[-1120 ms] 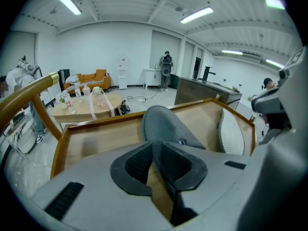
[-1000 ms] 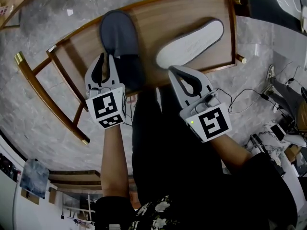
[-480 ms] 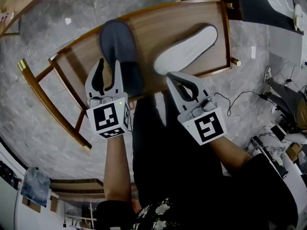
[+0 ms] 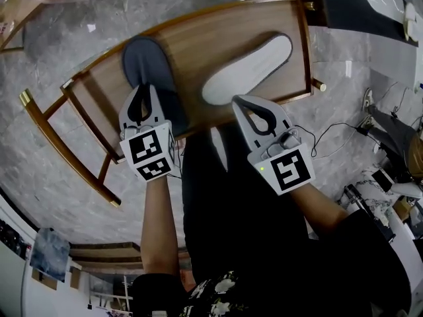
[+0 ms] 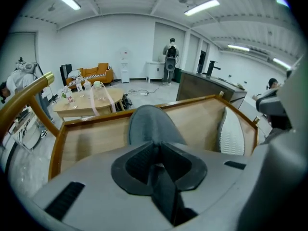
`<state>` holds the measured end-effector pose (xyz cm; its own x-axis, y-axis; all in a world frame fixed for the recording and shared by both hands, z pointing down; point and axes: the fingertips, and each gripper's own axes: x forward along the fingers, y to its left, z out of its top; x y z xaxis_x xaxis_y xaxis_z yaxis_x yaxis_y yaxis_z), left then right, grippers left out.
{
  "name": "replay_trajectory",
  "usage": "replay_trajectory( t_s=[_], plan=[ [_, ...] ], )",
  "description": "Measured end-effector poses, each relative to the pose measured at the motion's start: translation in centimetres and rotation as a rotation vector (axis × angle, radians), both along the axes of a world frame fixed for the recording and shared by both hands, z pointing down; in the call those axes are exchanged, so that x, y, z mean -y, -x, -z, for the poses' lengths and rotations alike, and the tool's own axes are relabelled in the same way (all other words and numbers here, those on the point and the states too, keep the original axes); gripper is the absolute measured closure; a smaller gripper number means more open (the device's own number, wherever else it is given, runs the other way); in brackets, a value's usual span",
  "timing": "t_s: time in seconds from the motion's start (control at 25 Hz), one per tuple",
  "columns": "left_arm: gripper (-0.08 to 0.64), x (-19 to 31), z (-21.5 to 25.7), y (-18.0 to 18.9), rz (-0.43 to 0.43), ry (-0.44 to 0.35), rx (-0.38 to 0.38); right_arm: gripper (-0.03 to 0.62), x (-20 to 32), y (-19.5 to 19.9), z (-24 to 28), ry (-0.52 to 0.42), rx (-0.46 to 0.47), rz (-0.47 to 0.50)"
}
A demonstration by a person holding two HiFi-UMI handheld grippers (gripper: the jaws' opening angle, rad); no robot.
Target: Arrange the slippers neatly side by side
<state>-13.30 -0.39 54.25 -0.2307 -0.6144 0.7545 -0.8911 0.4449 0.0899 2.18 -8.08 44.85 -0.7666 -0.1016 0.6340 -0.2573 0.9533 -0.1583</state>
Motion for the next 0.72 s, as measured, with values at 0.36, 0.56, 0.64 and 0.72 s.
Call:
replay_trajectory(
  t_s=[0.36, 0.56, 0.64, 0.72],
  plan=[
    [0.485, 0.3, 0.5, -1.2, 0.035, -0.026, -0.026, 0.595, 1.5, 0.2, 0.0, 0.012, 0.009, 0.034],
    [0.443, 0.1, 1.4, -1.4, 0.074, -0.047, -0.033, 0.595, 2.2, 0.1, -0.3, 0.027, 0.024, 0.054],
    [0.430, 0.1, 2.1, -1.4, 0.078, -0.048, -0.012, 0.595, 2.7, 0.0, -0.6, 0.032, 0.033, 0.064],
    [0.422, 0.2, 3.0, -1.7, 0.073, -0.055, 0.008, 0.595, 3.2, -0.1, -0.7, 0.036, 0.050, 0.086]
  ],
)
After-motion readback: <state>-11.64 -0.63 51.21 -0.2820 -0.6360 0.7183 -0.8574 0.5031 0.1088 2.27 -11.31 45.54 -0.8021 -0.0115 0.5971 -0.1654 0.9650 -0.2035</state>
